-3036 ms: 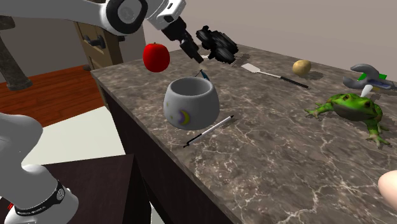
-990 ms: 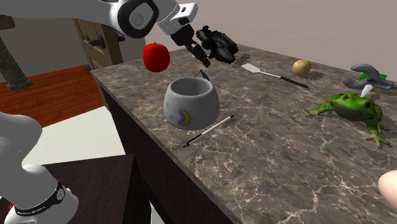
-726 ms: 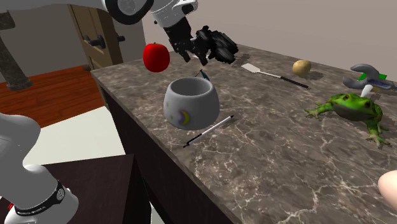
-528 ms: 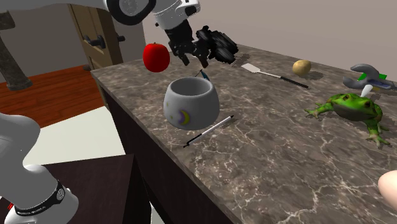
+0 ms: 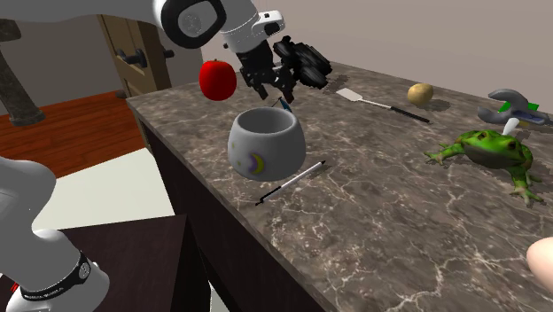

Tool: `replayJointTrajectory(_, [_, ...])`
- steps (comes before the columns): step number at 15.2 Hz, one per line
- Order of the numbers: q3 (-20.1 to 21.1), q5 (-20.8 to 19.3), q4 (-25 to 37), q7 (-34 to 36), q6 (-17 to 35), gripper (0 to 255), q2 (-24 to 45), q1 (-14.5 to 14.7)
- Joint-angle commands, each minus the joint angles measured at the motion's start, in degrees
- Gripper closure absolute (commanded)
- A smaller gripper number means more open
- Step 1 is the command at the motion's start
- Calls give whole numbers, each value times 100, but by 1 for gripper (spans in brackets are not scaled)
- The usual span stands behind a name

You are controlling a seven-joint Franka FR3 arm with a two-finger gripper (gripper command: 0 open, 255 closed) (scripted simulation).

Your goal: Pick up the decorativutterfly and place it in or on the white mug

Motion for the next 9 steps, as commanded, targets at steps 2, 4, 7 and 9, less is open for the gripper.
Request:
replayJointTrajectory(2, [1,-2,1,0,8,0,7,0])
replayJointTrajectory(4, [1,-2,1,0,7,0,6,0])
replayJointTrajectory(7, [1,-2,1,0,7,255,6,0])
replayJointTrajectory(9, [1,-2,1,1,7,255,7,0])
